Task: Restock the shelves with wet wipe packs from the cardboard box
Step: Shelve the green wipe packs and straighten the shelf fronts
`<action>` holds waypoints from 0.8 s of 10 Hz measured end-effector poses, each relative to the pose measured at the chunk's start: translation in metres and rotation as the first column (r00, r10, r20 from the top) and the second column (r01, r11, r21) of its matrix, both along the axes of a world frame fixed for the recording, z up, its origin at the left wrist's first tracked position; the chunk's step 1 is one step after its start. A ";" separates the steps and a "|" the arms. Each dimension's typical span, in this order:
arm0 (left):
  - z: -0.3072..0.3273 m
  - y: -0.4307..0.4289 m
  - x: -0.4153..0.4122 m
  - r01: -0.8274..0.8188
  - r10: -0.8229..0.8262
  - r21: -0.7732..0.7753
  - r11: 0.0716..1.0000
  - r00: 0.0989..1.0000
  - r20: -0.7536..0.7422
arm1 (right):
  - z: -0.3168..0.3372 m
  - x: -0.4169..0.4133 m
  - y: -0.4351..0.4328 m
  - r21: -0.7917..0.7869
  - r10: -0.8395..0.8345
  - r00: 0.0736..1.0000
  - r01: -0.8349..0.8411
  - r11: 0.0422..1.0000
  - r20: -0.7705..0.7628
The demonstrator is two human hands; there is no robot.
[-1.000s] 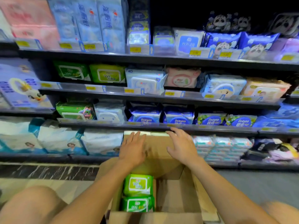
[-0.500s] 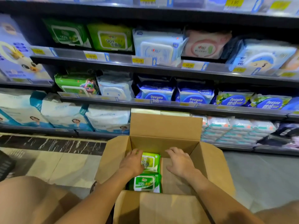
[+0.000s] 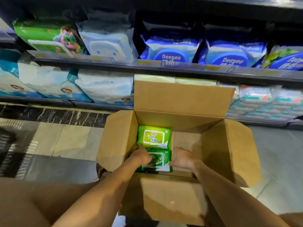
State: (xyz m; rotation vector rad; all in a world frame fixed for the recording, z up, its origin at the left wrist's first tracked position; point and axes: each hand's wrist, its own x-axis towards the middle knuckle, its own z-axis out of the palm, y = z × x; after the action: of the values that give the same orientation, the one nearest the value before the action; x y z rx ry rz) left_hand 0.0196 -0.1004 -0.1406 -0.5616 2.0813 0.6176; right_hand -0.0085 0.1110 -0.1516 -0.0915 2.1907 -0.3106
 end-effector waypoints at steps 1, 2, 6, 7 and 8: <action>-0.008 0.002 0.001 -0.130 0.130 -0.019 0.991 0.991 0.012 | -0.012 -0.002 -0.003 0.007 -0.034 0.996 0.033 0.999 0.088; -0.019 0.003 -0.001 -0.221 0.222 -0.018 0.975 0.972 0.076 | -0.033 -0.001 -0.010 -0.020 -0.124 0.976 0.130 0.991 0.180; -0.036 0.000 -0.004 -0.451 0.439 0.099 0.887 0.890 0.121 | -0.085 0.006 -0.013 0.033 -0.597 0.612 0.683 0.730 0.519; -0.029 0.000 -0.006 -0.482 0.468 0.124 0.867 0.874 0.129 | -0.085 0.007 -0.008 0.047 -0.619 0.566 0.716 0.696 0.544; -0.023 -0.001 -0.004 -0.530 0.501 0.183 0.828 0.846 0.185 | -0.079 0.007 -0.001 0.023 -0.643 0.538 0.757 0.653 0.545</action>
State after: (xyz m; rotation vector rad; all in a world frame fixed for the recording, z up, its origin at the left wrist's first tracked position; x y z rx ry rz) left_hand 0.0153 -0.1017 -0.1639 -1.0174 1.6988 1.0871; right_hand -0.0014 0.1104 -0.2309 0.7243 1.5355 -0.9282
